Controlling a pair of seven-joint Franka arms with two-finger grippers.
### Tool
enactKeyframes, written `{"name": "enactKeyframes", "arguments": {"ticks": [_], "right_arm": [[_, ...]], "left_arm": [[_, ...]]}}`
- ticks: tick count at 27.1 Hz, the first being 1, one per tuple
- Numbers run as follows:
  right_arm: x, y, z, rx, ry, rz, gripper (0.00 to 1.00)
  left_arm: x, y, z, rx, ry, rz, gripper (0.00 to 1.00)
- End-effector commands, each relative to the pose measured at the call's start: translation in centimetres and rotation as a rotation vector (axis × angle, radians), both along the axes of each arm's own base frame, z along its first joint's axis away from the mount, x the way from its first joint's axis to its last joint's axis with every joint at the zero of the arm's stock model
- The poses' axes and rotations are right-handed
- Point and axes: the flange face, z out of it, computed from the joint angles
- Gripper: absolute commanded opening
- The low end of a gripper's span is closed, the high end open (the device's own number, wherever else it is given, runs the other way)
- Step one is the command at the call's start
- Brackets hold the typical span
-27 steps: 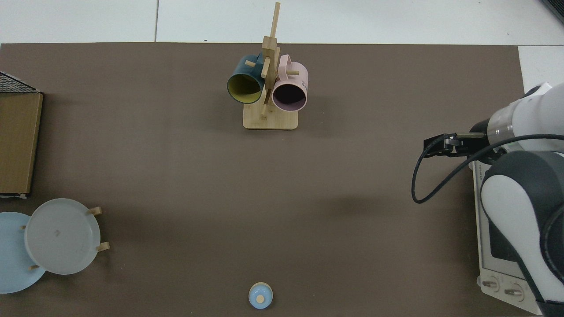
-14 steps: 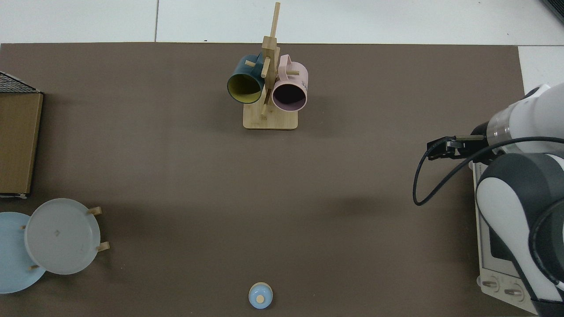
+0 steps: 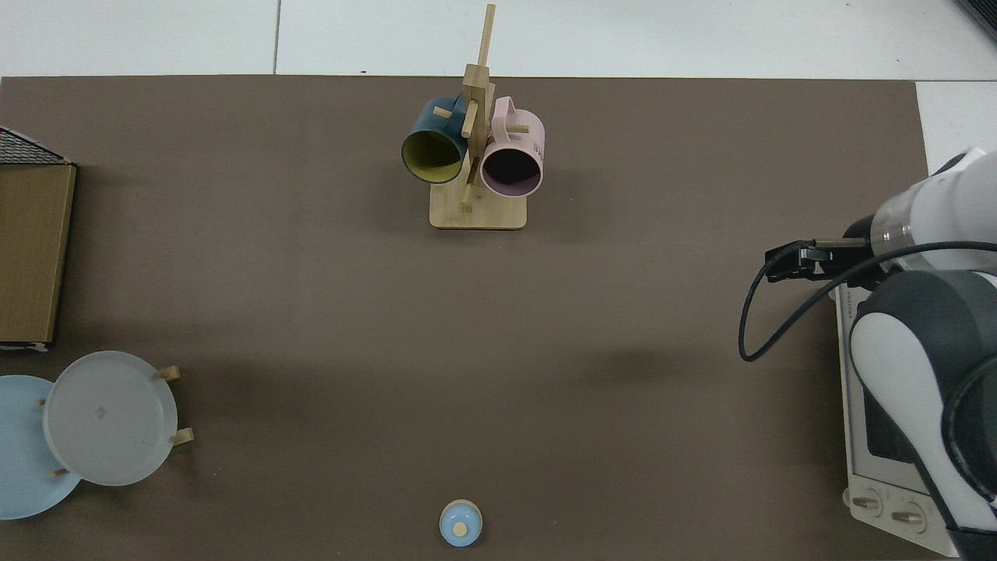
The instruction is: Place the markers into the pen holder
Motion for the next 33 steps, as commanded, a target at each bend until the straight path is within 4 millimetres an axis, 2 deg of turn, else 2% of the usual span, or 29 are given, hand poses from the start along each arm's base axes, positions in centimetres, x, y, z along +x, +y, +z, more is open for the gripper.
{"name": "enactKeyframes", "arguments": {"ticks": [1,7,10,13,14,19,25,30,33], "right_arm": [[-0.5,-1.3,0.6,-0.021,-0.005,0.018,1.00],[-0.5,-1.7,1.1,-0.019,-0.011,0.010,1.00],[-1.1,-1.9,2.2,-0.016,-0.025,0.008,1.00],[-1.3,-2.5,2.2,-0.009,-0.023,-0.003,1.00],[-1.3,-2.5,2.2,-0.003,-0.021,-0.004,1.00],[-2.1,-2.7,2.1,0.002,0.026,-0.011,1.00],[-2.9,-2.9,2.1,0.003,0.066,-0.015,1.00],[-2.8,-2.9,2.2,0.003,0.057,-0.015,1.00],[-2.6,-3.1,2.2,0.002,0.048,-0.017,1.00]], "left_arm": [[0.2,-2.1,0.0,-0.034,-0.017,0.049,1.00],[0.0,-3.1,-1.1,-0.172,-0.098,0.174,1.00],[0.2,-3.8,-1.8,-0.240,-0.148,0.245,1.00],[0.1,-5.2,-2.5,-0.319,-0.184,0.328,1.00],[0.1,-6.0,-2.7,-0.338,-0.196,0.354,1.00],[-0.1,-12.5,-3.7,-0.389,-0.242,0.507,1.00],[-0.9,-18.9,-4.8,-0.478,-0.275,0.676,1.00],[-1.1,-20.6,-4.9,-0.531,-0.328,0.870,1.00],[-1.2,-22.2,-4.9,-0.511,-0.403,1.005,1.00]]}}
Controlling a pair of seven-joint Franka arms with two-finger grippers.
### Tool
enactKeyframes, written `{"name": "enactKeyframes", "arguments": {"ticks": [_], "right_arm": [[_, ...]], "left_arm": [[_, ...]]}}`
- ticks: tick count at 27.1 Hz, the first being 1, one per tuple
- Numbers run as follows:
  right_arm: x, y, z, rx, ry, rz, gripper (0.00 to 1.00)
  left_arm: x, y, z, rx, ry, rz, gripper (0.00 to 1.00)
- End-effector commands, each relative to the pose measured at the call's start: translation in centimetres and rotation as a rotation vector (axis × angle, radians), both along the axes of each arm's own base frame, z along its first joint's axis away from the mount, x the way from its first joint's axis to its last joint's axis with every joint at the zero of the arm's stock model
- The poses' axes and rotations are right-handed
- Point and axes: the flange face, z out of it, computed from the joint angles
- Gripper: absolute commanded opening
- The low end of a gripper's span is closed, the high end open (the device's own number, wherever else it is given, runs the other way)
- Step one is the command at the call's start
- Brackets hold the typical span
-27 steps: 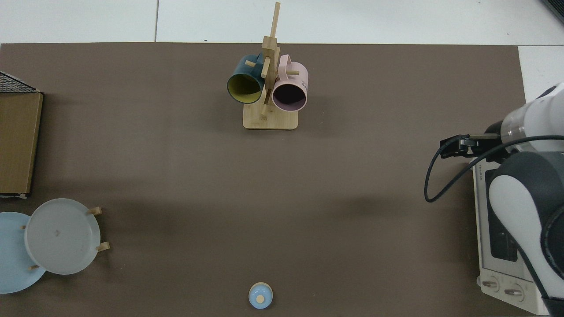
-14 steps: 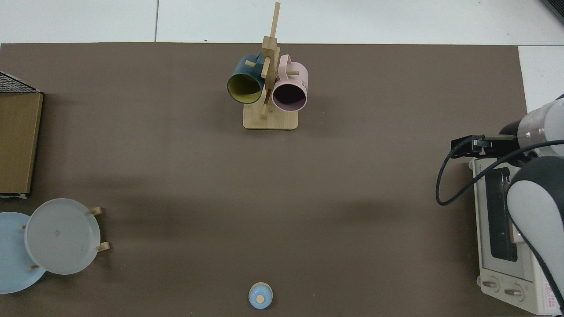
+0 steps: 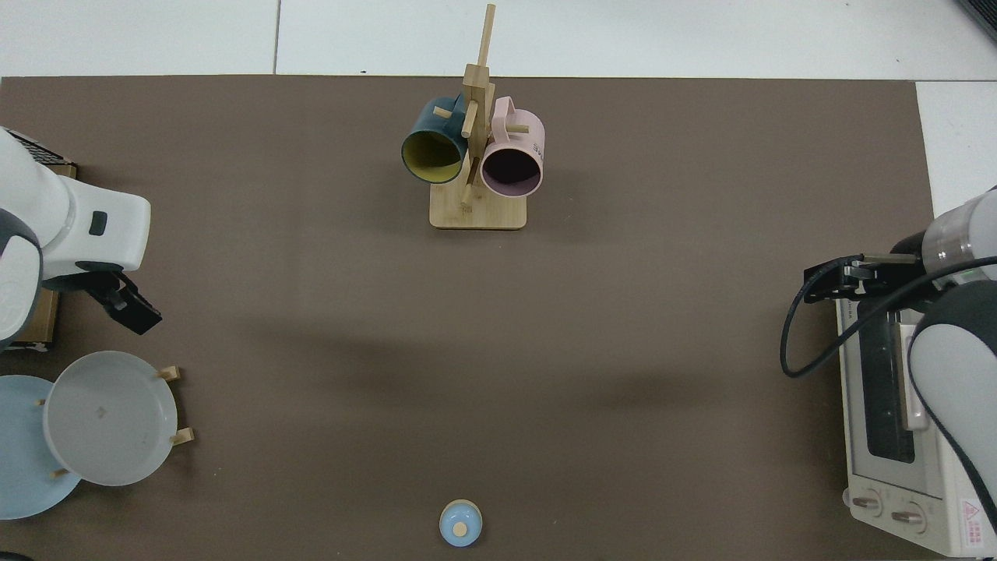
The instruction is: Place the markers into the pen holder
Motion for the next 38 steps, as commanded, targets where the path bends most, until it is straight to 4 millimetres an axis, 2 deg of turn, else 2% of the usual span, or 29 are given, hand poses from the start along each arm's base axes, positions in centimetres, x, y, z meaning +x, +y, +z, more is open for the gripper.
{"name": "enactKeyframes", "arguments": {"ticks": [1,7,16,18,21,28,32,35,38], "right_arm": [[-0.5,-0.6,0.2,0.008,-0.007,0.023,1.00],[-0.4,-0.5,0.1,0.006,-0.007,0.022,1.00],[0.0,0.2,0.4,0.012,-0.034,0.026,1.00],[-0.1,0.4,0.9,0.015,-0.045,0.029,1.00],[-0.1,1.1,1.0,0.047,-0.048,0.026,1.00],[-0.4,1.3,1.9,0.094,-0.062,-0.002,1.00],[-0.4,1.1,1.9,0.088,-0.062,-0.001,1.00],[-0.4,0.9,1.9,0.085,-0.063,-0.004,1.00],[-0.5,0.6,2.0,0.088,-0.066,-0.012,1.00]], "left_arm": [[-1.0,-1.3,0.2,-0.001,-0.031,0.239,1.00],[-1.9,-2.0,0.1,0.033,-0.004,0.383,1.00],[-4.5,-2.7,-1.1,0.014,0.053,0.638,1.00],[-5.3,-2.8,-1.4,0.001,0.052,0.672,1.00],[-5.2,-2.5,-1.6,-0.012,0.044,0.670,1.00],[-4.4,-2.2,0.2,-0.018,0.005,0.652,1.00],[-3.7,-1.1,1.4,-0.028,-0.036,0.652,1.00],[-3.2,-2.4,3.6,-0.046,-0.089,0.628,1.00],[-3.4,-2.6,4.9,-0.031,-0.127,0.626,1.00]]}}
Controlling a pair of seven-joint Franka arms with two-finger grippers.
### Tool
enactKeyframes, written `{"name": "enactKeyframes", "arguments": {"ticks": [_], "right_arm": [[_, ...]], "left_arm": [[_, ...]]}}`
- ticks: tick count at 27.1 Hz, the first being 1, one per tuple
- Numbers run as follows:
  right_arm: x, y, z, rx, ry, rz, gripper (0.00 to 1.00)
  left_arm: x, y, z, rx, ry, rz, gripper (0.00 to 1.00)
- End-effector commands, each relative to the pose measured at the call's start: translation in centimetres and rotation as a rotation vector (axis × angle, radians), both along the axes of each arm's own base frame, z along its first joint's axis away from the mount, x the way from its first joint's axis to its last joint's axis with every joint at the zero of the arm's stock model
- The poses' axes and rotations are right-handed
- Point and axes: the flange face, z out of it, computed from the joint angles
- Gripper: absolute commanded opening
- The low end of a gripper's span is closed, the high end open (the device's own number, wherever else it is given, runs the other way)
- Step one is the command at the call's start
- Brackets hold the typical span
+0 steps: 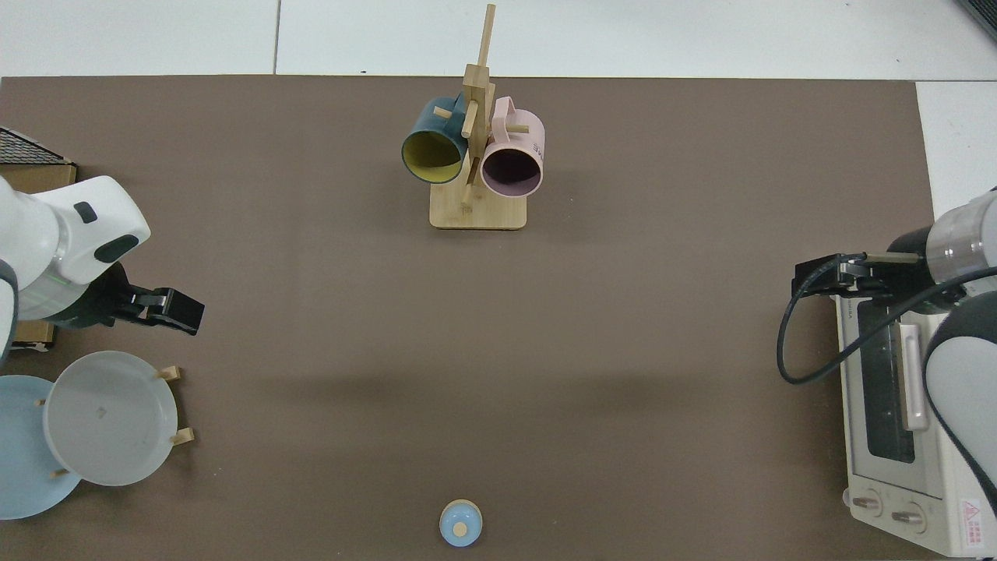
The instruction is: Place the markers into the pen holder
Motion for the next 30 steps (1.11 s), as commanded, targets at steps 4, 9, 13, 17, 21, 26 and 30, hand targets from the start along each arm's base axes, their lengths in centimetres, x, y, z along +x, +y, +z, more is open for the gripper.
{"name": "enactKeyframes", "arguments": {"ticks": [4,9,13,17,21,26,30], "right_arm": [[-0.4,-1.1,0.7,0.019,-0.024,-0.020,1.00],[-0.4,-0.7,0.8,0.025,-0.026,-0.014,1.00],[-0.4,-0.5,0.8,0.024,-0.026,-0.010,1.00],[-0.4,-0.7,0.7,0.024,-0.024,-0.014,1.00],[-0.4,-0.8,0.8,0.024,-0.026,-0.016,1.00],[-0.4,-0.8,0.8,0.024,-0.026,-0.016,1.00],[-0.4,-0.8,0.7,0.024,-0.024,-0.016,1.00]], "left_arm": [[0.7,0.3,3.5,0.067,-0.131,-0.008,1.00],[1.4,4.2,2.6,0.010,-0.177,0.095,1.00],[1.4,5.2,1.7,-0.040,-0.175,0.164,1.00],[1.1,5.5,1.8,-0.041,-0.163,0.156,1.00],[1.1,4.9,1.8,-0.044,-0.151,0.094,1.00],[1.5,5.9,2.0,-0.044,-0.156,0.040,1.00],[1.3,5.5,1.9,-0.051,-0.144,0.048,1.00]]}}
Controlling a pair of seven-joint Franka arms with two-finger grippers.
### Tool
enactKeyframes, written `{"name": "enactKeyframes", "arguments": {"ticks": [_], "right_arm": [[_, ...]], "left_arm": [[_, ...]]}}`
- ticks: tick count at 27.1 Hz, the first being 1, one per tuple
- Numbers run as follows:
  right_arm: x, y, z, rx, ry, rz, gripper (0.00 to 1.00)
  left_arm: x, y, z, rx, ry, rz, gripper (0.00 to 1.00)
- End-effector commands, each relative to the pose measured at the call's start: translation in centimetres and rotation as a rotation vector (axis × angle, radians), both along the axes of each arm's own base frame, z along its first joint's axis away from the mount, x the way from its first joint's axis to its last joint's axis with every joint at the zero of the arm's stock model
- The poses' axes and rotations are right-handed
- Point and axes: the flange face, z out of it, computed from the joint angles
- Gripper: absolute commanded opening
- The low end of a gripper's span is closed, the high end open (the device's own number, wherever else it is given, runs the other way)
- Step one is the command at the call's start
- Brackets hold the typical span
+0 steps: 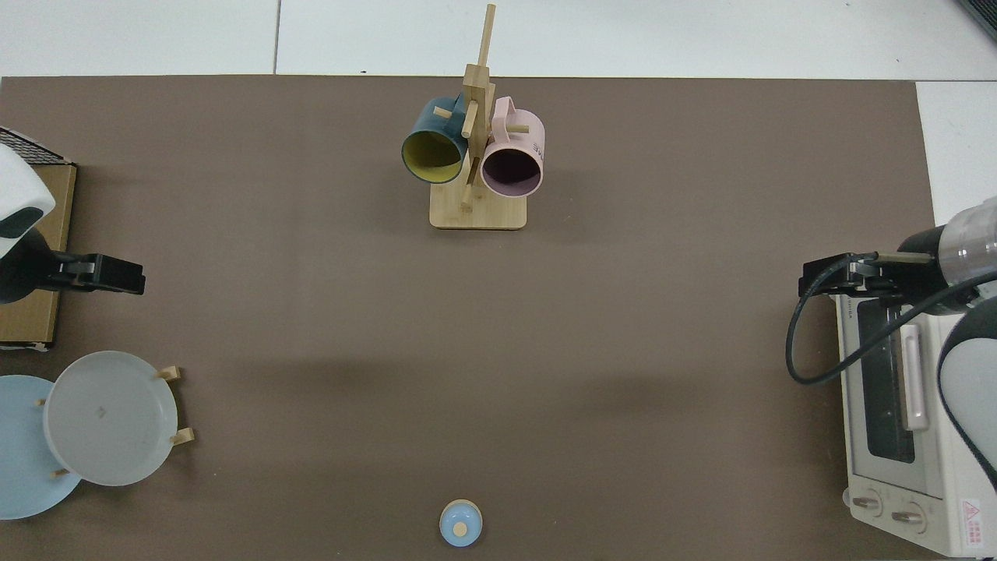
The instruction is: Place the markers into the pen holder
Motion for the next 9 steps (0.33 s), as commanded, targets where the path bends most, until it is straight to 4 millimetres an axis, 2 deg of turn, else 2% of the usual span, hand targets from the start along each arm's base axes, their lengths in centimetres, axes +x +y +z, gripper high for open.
{"name": "enactKeyframes", "arguments": {"ticks": [1,9], "right_arm": [[-0.21,-0.29,0.28,0.018,-0.016,-0.005,1.00],[-0.25,-0.29,0.36,0.018,-0.018,-0.005,1.00]], "left_arm": [[-0.21,0.08,0.16,-0.017,0.010,-0.013,1.00],[-0.34,-0.21,0.32,-0.011,0.009,-0.019,1.00]]}}
